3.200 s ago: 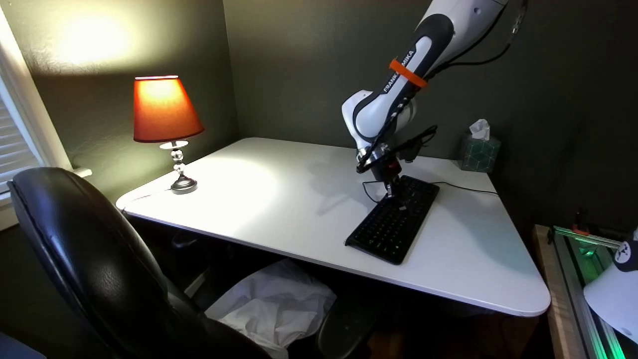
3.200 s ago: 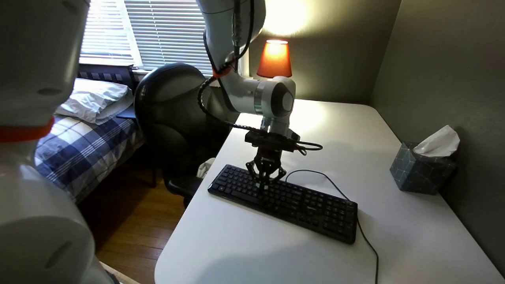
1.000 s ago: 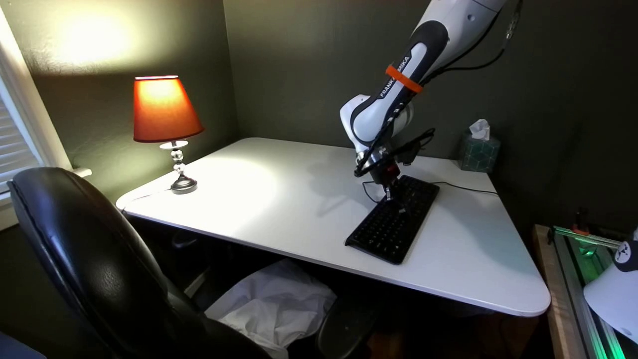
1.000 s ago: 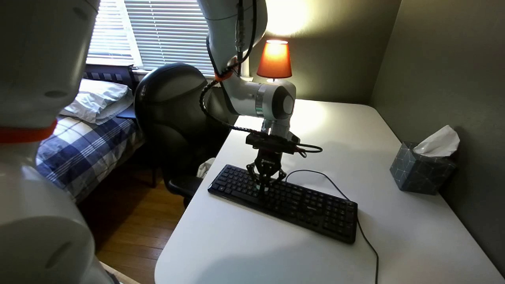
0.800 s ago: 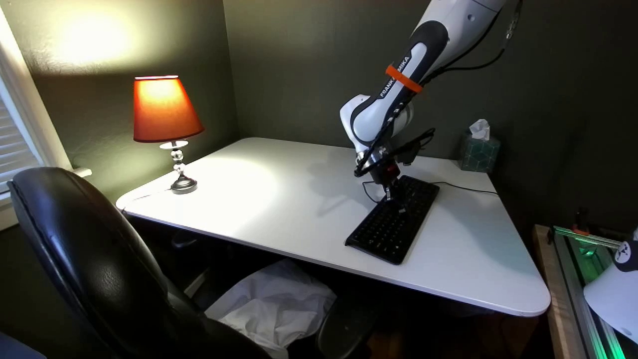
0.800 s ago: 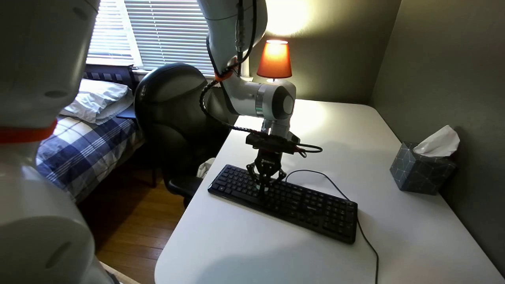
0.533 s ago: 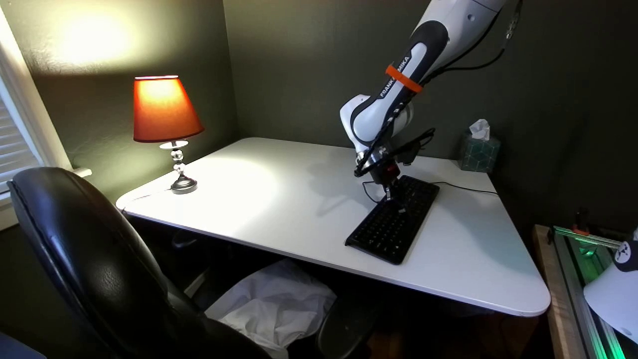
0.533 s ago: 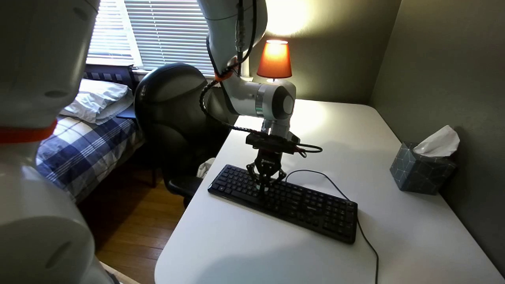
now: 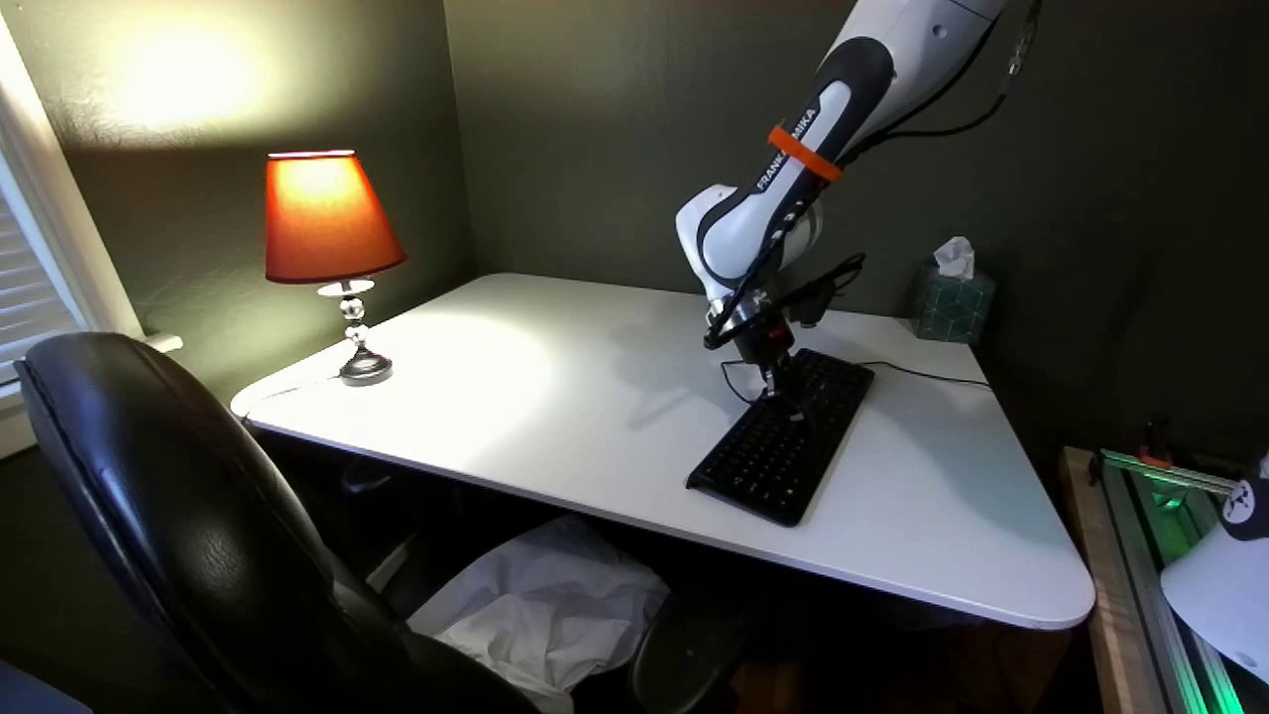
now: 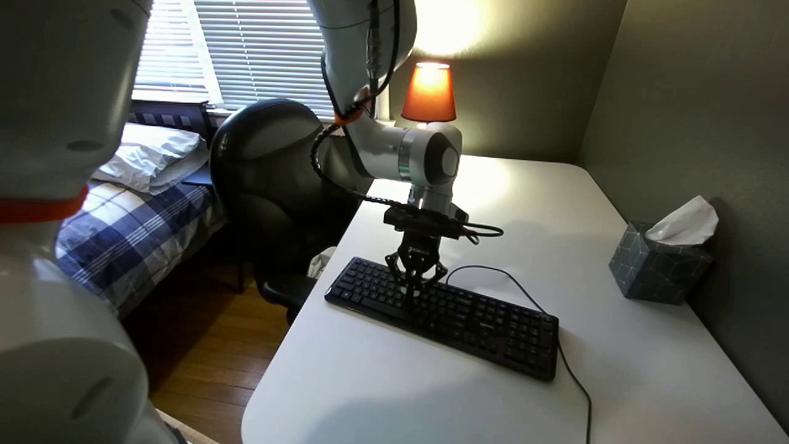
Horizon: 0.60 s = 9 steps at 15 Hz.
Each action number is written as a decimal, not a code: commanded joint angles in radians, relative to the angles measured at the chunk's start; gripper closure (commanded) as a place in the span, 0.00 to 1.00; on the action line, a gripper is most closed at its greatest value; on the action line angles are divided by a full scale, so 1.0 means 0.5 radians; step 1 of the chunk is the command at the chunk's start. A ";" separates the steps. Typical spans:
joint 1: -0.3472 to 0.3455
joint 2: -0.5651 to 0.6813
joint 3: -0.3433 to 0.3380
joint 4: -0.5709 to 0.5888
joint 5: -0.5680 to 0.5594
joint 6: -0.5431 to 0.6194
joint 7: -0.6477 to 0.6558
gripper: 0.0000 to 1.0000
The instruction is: Press a key on the keyboard.
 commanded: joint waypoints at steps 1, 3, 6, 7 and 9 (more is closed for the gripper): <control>0.001 -0.082 0.008 -0.095 -0.009 0.074 0.024 1.00; 0.004 -0.101 0.007 -0.108 -0.012 0.078 0.029 1.00; 0.007 -0.143 0.007 -0.143 -0.010 0.086 0.035 1.00; 0.007 -0.159 0.009 -0.157 -0.006 0.086 0.032 0.74; 0.011 -0.194 0.005 -0.183 -0.009 0.098 0.044 0.68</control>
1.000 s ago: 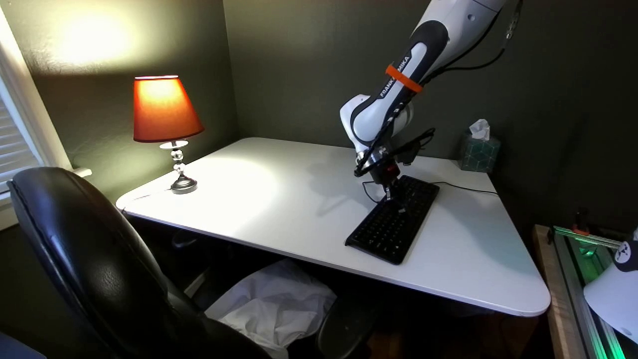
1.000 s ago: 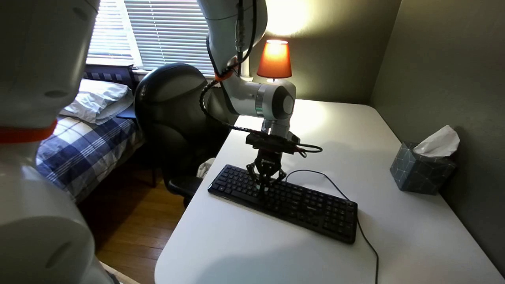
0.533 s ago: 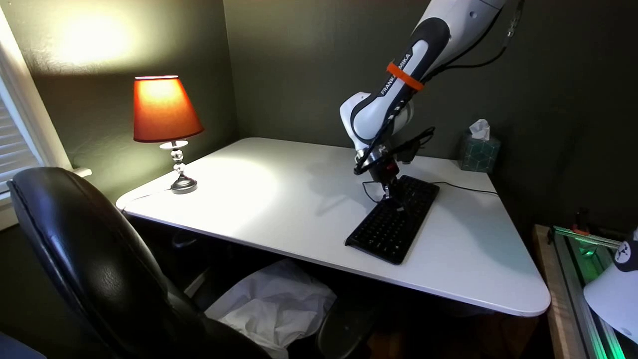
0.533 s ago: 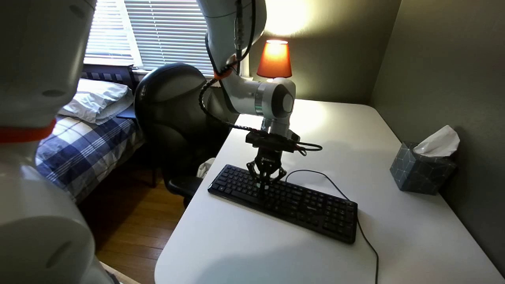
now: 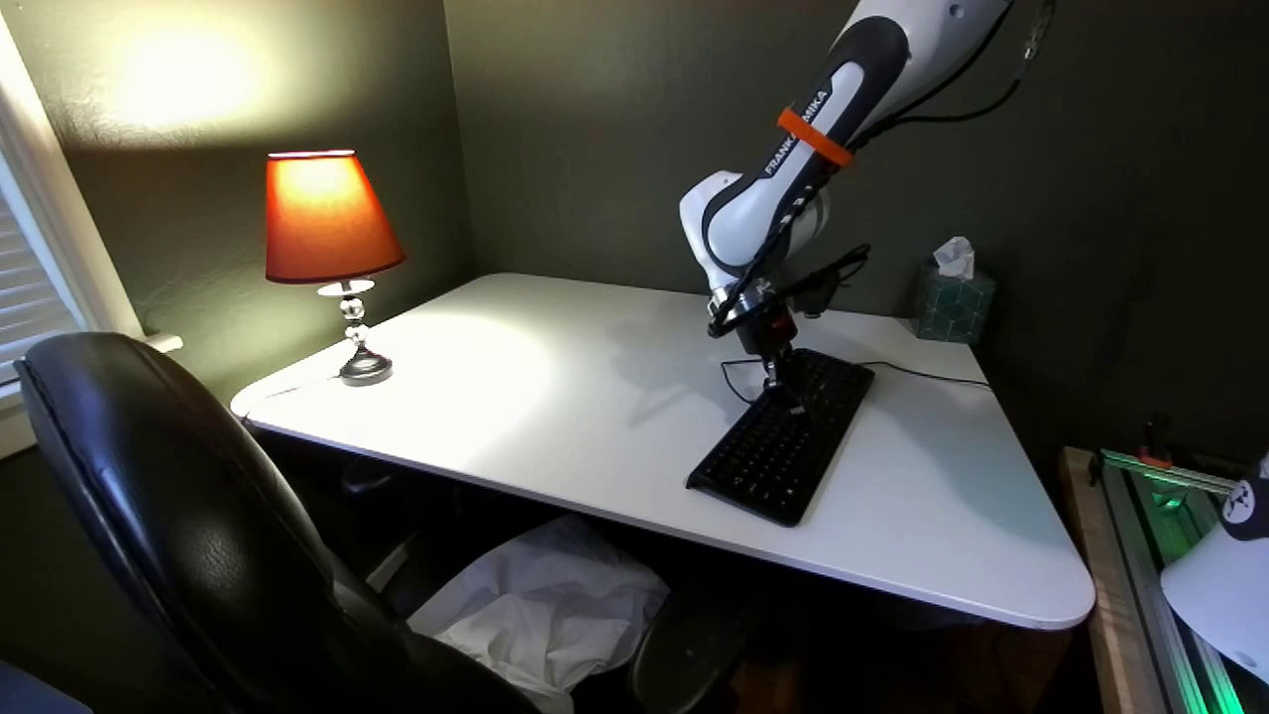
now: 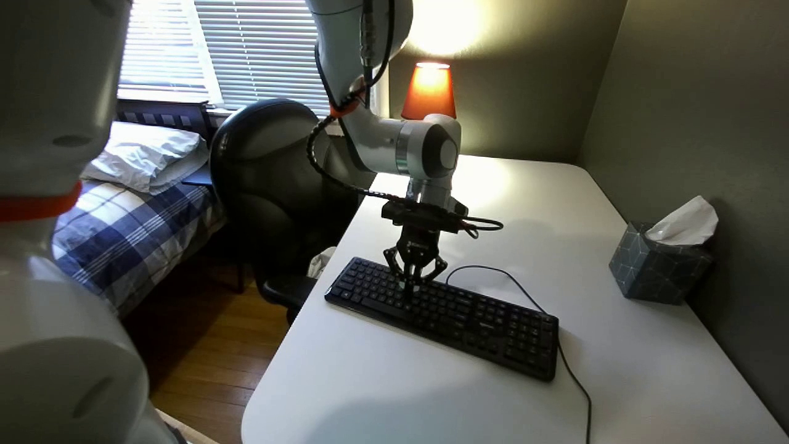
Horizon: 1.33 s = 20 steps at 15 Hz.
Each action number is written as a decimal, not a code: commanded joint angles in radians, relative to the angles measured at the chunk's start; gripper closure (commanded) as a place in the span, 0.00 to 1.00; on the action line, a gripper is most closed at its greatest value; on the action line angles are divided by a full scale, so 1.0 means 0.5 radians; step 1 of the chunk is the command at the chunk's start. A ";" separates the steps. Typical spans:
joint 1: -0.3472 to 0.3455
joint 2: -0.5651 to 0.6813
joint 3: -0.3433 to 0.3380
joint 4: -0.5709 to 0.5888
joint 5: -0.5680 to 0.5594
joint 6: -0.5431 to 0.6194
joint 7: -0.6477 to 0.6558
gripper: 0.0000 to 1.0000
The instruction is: Press a key on the keyboard.
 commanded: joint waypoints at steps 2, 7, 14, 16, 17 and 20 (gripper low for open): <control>0.014 -0.136 0.002 -0.148 -0.013 0.108 0.060 0.53; 0.037 -0.282 -0.010 -0.262 -0.036 0.215 0.135 0.16; 0.066 -0.544 -0.019 -0.424 -0.074 0.305 0.271 0.00; 0.067 -0.624 -0.018 -0.464 -0.072 0.302 0.286 0.00; 0.067 -0.671 -0.018 -0.491 -0.074 0.309 0.292 0.01; 0.070 -0.799 -0.021 -0.561 -0.100 0.304 0.318 0.00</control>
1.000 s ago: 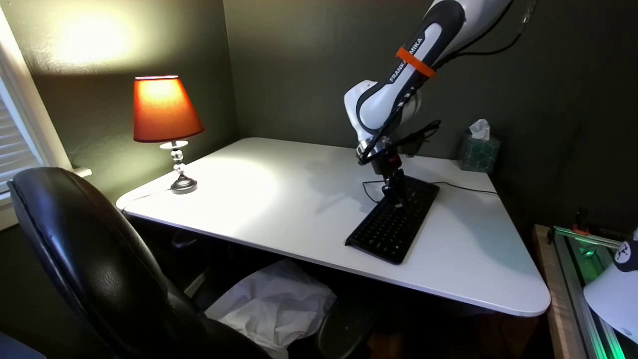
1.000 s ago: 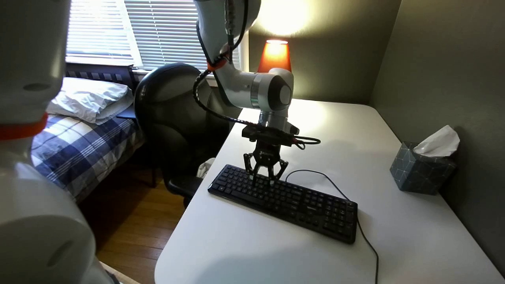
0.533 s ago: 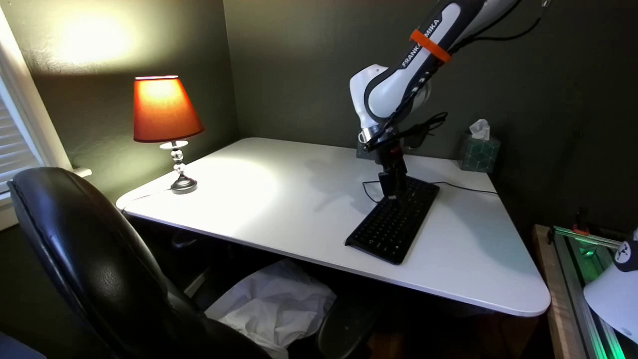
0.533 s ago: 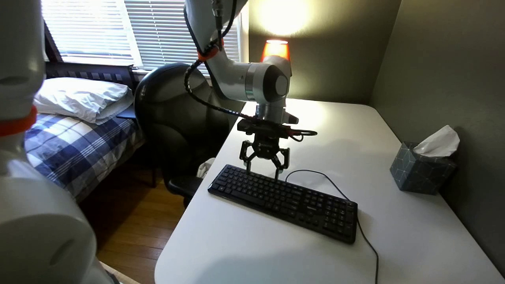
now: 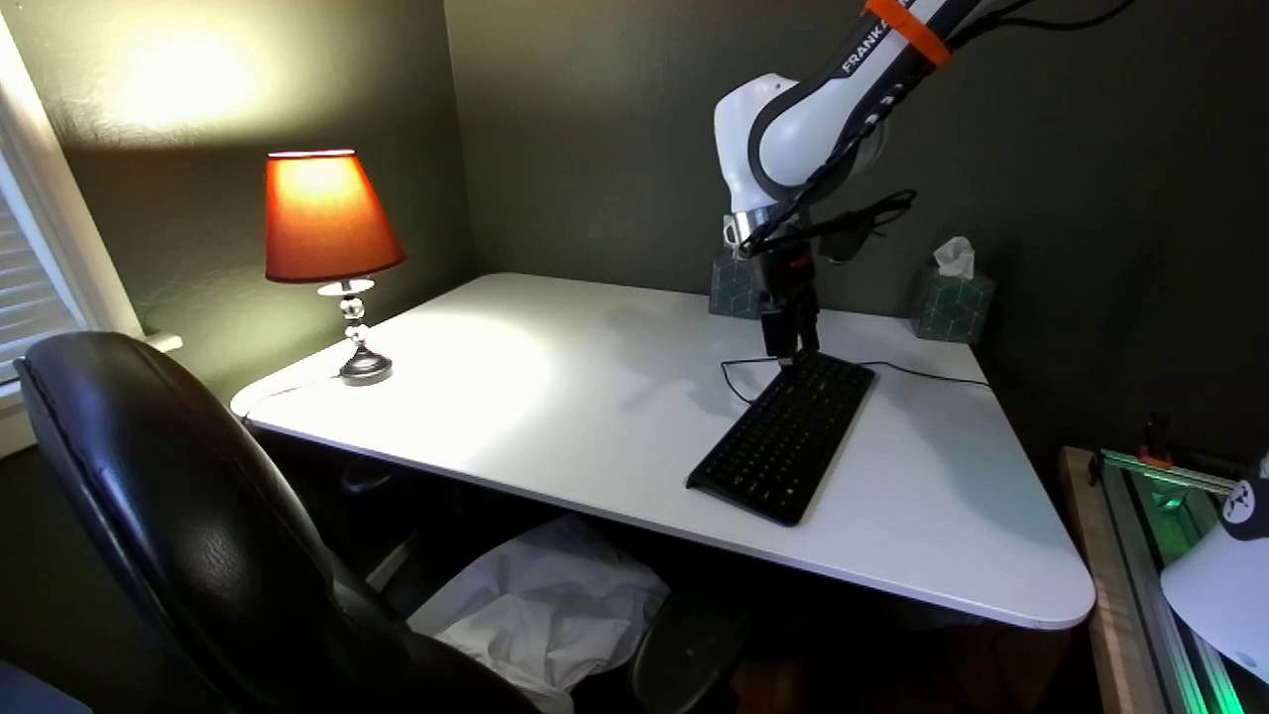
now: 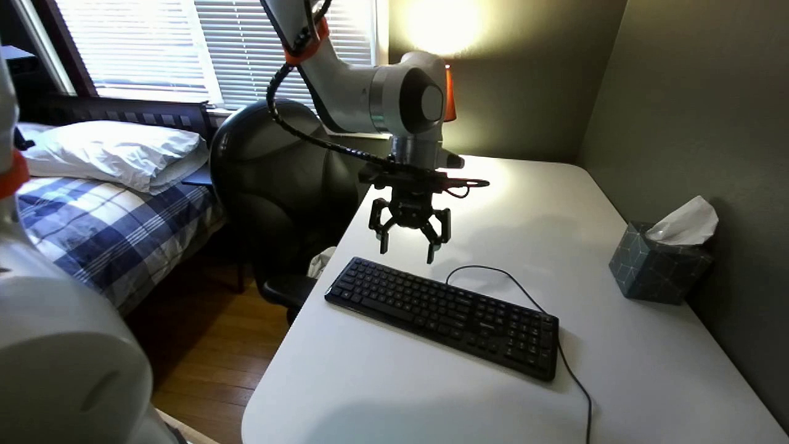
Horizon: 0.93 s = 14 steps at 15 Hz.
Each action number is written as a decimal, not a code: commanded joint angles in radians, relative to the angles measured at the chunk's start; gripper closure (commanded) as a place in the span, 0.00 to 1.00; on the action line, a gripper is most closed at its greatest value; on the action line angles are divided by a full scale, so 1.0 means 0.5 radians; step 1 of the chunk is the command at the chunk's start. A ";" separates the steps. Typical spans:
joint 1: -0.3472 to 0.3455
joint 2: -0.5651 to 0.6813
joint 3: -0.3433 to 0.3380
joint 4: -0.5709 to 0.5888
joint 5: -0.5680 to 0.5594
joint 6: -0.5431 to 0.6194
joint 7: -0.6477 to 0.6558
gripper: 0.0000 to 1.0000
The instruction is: Press a key on the keyboard.
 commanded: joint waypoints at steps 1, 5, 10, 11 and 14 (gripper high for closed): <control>0.025 -0.218 -0.019 -0.173 -0.075 0.051 0.087 0.00; 0.017 -0.393 -0.015 -0.269 -0.080 0.052 0.126 0.00; 0.019 -0.563 -0.001 -0.365 -0.113 0.066 0.206 0.00; 0.018 -0.585 0.000 -0.376 -0.112 0.064 0.217 0.00; 0.013 -0.526 -0.008 -0.294 -0.072 -0.003 0.155 0.00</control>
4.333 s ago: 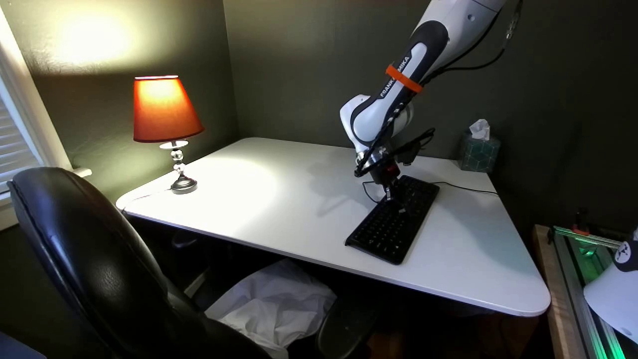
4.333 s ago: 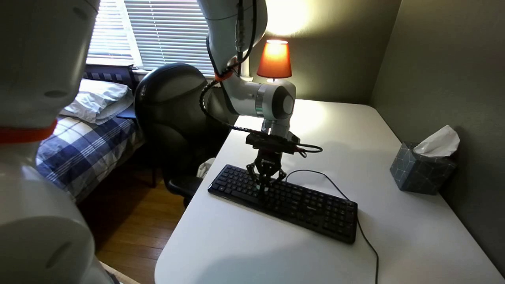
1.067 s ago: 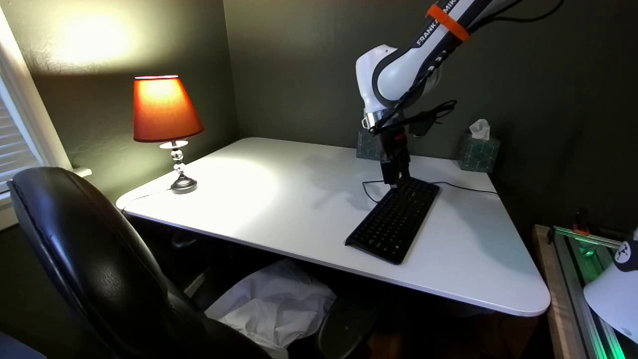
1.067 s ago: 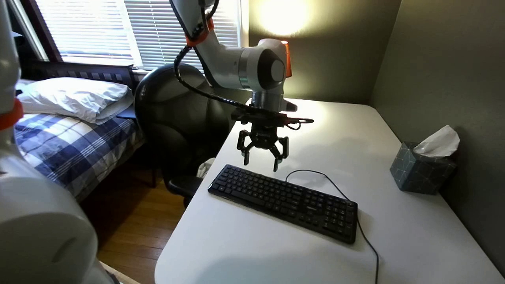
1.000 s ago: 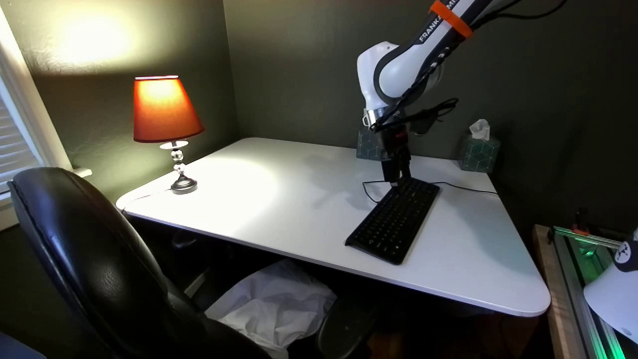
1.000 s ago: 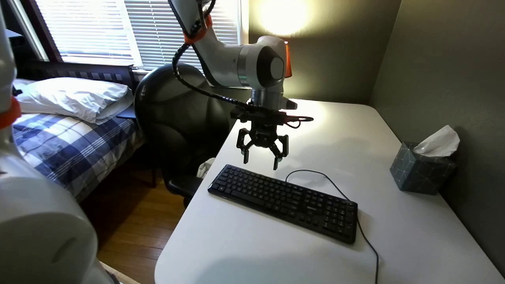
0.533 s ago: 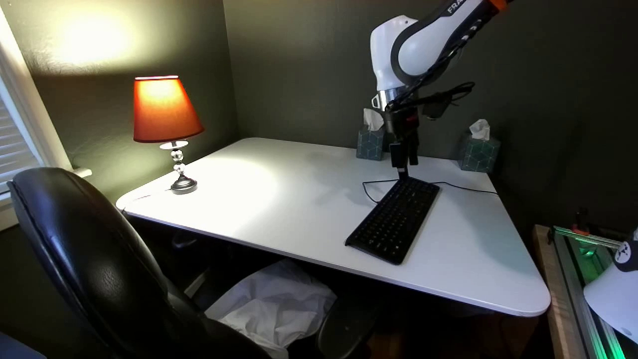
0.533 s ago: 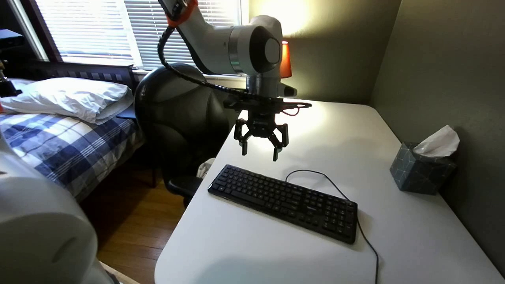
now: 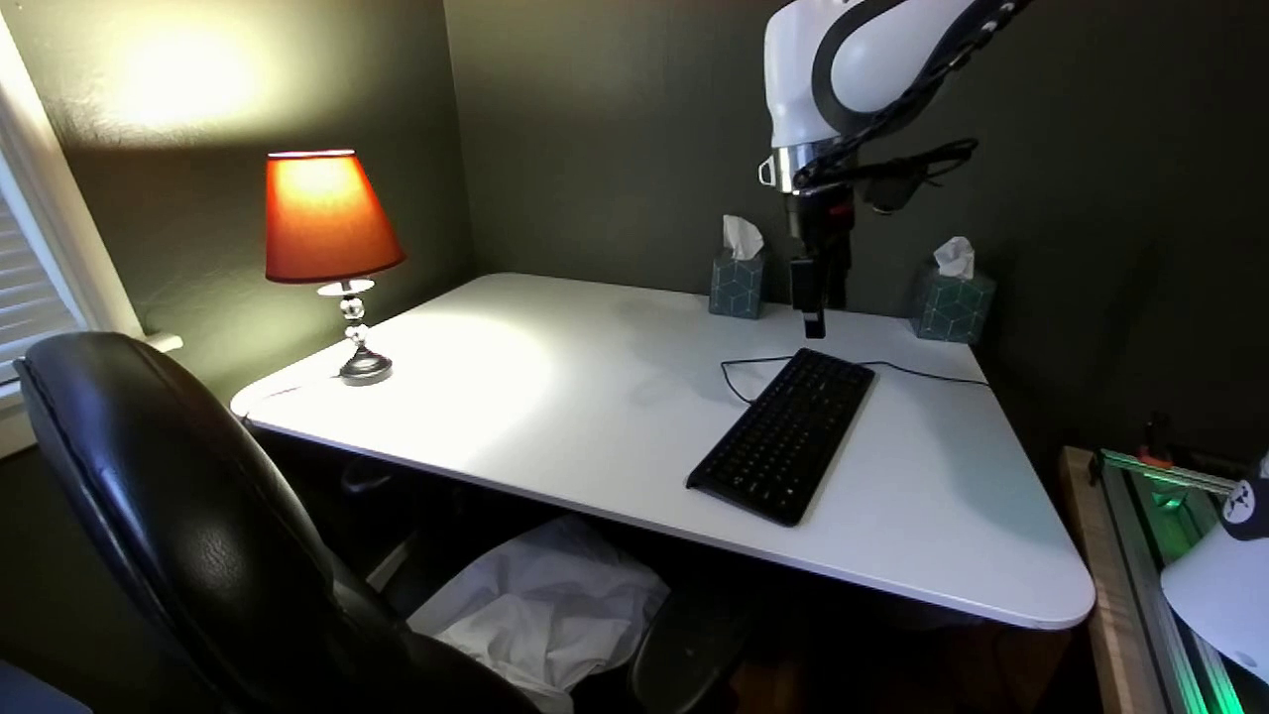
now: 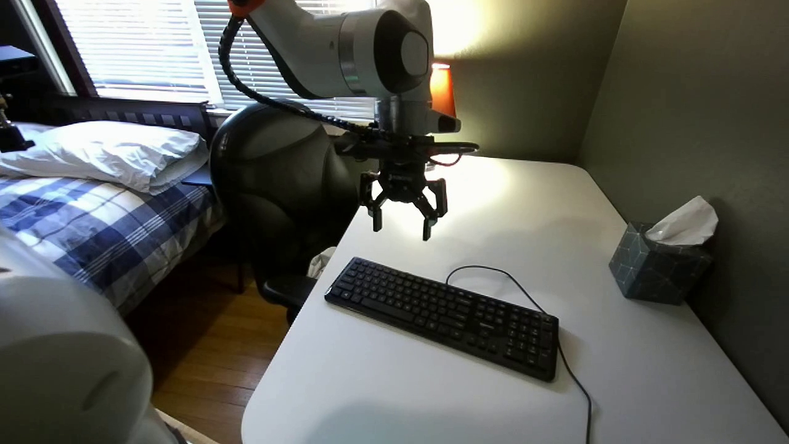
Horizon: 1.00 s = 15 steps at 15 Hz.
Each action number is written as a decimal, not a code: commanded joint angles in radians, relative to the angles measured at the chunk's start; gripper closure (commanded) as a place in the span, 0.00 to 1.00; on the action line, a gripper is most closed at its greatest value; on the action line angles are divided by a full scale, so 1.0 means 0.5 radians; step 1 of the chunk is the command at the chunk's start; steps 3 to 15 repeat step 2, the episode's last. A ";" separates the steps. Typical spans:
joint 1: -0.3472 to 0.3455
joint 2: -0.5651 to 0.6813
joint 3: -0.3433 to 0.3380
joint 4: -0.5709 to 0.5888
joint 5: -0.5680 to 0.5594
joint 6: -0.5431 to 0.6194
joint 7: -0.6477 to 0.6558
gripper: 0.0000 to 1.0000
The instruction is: Press a key on the keyboard.
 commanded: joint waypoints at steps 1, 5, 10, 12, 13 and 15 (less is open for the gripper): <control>0.010 -0.009 -0.009 -0.005 -0.001 -0.004 0.004 0.00; 0.010 -0.012 -0.009 -0.007 -0.001 -0.003 0.007 0.00; 0.010 -0.012 -0.009 -0.007 -0.001 -0.003 0.007 0.00; 0.010 -0.012 -0.009 -0.007 -0.001 -0.003 0.007 0.00; 0.010 -0.012 -0.009 -0.007 -0.001 -0.003 0.007 0.00; 0.010 -0.012 -0.009 -0.007 -0.001 -0.003 0.007 0.00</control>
